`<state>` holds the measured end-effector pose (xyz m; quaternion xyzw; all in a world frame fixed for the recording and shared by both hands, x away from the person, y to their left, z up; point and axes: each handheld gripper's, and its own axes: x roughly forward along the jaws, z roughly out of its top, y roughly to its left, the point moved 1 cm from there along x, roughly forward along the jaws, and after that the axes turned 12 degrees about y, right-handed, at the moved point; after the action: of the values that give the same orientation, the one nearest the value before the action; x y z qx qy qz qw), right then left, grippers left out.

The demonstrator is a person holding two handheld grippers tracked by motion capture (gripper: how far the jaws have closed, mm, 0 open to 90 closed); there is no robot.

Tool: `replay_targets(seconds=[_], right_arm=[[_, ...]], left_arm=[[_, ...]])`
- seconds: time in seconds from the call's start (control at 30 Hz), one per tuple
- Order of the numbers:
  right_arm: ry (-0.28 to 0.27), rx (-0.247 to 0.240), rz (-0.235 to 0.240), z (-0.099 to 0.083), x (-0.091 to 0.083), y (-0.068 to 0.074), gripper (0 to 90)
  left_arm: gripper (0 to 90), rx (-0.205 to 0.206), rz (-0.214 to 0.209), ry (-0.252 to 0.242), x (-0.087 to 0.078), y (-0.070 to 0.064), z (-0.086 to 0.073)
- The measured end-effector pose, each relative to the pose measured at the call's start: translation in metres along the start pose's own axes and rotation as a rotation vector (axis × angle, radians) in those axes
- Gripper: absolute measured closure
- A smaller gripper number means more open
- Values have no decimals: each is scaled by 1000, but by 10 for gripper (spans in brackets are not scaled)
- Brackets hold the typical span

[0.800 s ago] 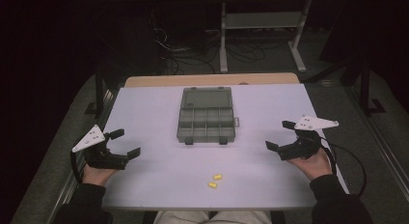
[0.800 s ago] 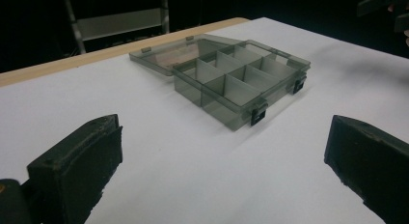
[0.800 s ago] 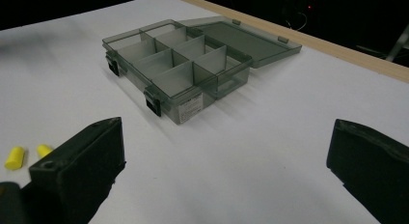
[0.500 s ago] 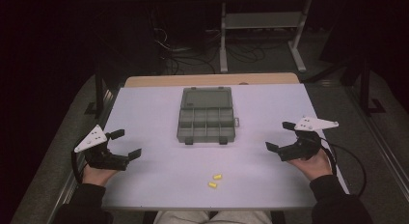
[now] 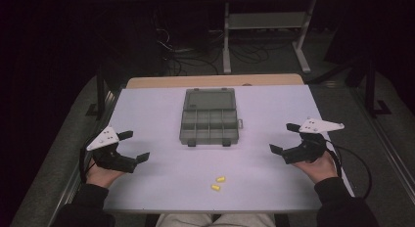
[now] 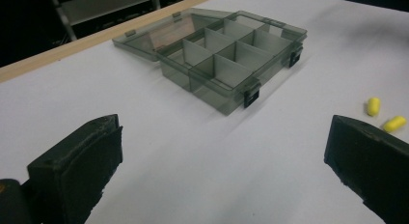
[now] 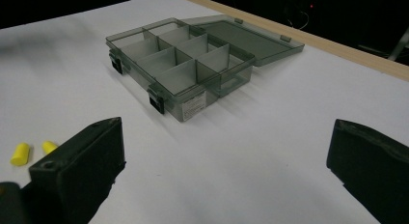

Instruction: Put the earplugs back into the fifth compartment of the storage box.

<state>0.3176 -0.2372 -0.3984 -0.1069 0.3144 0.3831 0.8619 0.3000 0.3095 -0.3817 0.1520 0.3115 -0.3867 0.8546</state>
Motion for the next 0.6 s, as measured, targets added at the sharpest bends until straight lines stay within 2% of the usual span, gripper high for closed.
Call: replay_targets(seconds=[0.2,0.43,0.47,0.6], right_arm=[[7,-4,6,0,0,1,0],[13,-10,10,0,1,2,0],[11,-12,10,0,1,2,0],[8,-12,10,0,0,3,0]], left_arm=[[0,48,-16,34,1,-6,15],[0,88,-41,45,2,-13,28],[0,105,-50,49,3,-16,32],[0,129,-60,44,4,-24,38]])
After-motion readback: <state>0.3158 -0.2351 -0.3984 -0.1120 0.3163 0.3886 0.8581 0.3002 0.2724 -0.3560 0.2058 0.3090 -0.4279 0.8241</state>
